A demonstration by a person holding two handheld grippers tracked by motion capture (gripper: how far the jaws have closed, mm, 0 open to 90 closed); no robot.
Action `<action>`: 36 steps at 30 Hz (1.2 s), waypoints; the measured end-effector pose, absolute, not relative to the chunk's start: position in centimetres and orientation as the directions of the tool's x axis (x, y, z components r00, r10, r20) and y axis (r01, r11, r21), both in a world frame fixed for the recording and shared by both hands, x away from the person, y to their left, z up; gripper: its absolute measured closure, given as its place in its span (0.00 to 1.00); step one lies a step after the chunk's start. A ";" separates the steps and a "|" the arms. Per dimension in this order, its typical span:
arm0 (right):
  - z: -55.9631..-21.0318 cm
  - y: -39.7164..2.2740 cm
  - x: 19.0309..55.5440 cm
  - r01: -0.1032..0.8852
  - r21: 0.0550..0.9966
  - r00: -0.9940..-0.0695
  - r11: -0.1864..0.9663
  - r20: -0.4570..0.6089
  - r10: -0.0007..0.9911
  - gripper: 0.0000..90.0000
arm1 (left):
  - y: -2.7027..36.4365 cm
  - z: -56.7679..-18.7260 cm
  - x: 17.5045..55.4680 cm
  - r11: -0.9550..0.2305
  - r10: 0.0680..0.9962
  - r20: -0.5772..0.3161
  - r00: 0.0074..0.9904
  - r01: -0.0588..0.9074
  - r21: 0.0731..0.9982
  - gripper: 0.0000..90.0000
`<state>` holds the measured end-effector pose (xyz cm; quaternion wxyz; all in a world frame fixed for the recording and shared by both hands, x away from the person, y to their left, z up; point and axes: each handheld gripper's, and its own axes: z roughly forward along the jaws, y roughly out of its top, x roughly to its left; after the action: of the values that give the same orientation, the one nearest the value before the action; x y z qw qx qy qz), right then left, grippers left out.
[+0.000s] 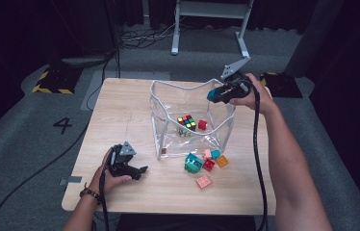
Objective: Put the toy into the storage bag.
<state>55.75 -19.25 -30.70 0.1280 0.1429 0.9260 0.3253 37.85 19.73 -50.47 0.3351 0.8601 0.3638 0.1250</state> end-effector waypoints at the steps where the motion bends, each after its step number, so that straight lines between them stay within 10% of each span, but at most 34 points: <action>1: -30.7 -19.4 55.8 0.194 0.632 -0.923 0.750 -0.141 0.357 0.66 | 19.7 -50.5 37.8 -0.511 0.709 -0.029 0.704 0.542 0.667 0.07; 28: -30.7 -20.6 54.3 0.173 0.497 -0.921 0.850 -0.223 0.319 0.61 | 19.7 -50.5 37.9 -0.511 0.709 -0.028 0.705 0.541 0.667 0.07; 36: -29.9 -21.7 51.9 0.133 0.641 -0.895 0.756 -0.250 0.369 0.53 | 19.7 -50.5 37.9 -0.512 0.709 -0.028 0.705 0.541 0.667 0.07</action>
<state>51.91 -21.69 -29.87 0.1837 0.1368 0.9189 0.3212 37.86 19.74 -50.47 0.3350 0.8603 0.3633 0.1253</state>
